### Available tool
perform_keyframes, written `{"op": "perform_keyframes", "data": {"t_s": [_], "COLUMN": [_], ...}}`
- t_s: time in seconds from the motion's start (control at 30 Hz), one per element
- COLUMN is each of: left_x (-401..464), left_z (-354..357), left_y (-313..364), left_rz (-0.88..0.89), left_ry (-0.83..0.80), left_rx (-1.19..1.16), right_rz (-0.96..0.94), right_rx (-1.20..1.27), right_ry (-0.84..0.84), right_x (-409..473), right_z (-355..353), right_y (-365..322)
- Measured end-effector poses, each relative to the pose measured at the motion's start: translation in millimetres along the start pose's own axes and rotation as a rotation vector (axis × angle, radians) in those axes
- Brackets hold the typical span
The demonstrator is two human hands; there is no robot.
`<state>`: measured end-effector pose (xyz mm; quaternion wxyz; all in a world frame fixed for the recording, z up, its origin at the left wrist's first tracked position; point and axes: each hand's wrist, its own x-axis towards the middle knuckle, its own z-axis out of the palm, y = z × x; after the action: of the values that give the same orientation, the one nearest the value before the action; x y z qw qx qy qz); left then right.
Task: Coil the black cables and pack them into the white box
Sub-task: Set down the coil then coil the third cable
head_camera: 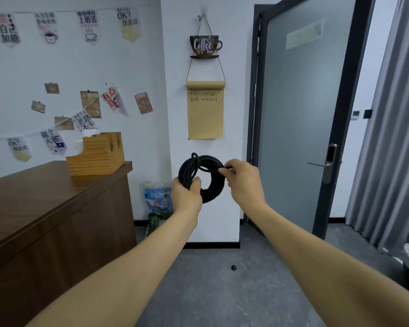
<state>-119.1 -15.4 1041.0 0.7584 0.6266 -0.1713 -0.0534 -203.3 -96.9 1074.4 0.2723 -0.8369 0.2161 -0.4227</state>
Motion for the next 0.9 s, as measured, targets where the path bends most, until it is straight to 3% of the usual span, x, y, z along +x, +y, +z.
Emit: {"op": "perform_keyframes", "data": {"t_s": [0.13,0.37,0.73,0.83,0.9], "left_x": [-1.6,-12.0,-13.1,-15.6,-14.7], "left_z": [-5.1,1.8,-1.7,-1.9,-1.3], "left_y": [4.1,12.2,8.7,5.0,6.2], "left_rz": [0.01,-0.07,-0.07,-0.06,-0.033], "left_ry": [-0.067,-0.211,-0.192,-0.196,-0.208], "left_rx": [0.063,-0.078,-0.093,-0.067,-0.038], "right_rz": [-0.028,0.156,0.192,0.295,0.387], "right_rx": [0.032,0.272,0.332,0.24,0.342], "right_ry": [0.003,0.017,-0.142,-0.178,-0.163], "right_x": [10.4,4.8,-8.2,-6.6,-10.1], "right_z": [-22.3,-25.6,-10.6,-4.5,0.5], "right_y": [0.9,12.4,-0.7,1.0,-1.0]}}
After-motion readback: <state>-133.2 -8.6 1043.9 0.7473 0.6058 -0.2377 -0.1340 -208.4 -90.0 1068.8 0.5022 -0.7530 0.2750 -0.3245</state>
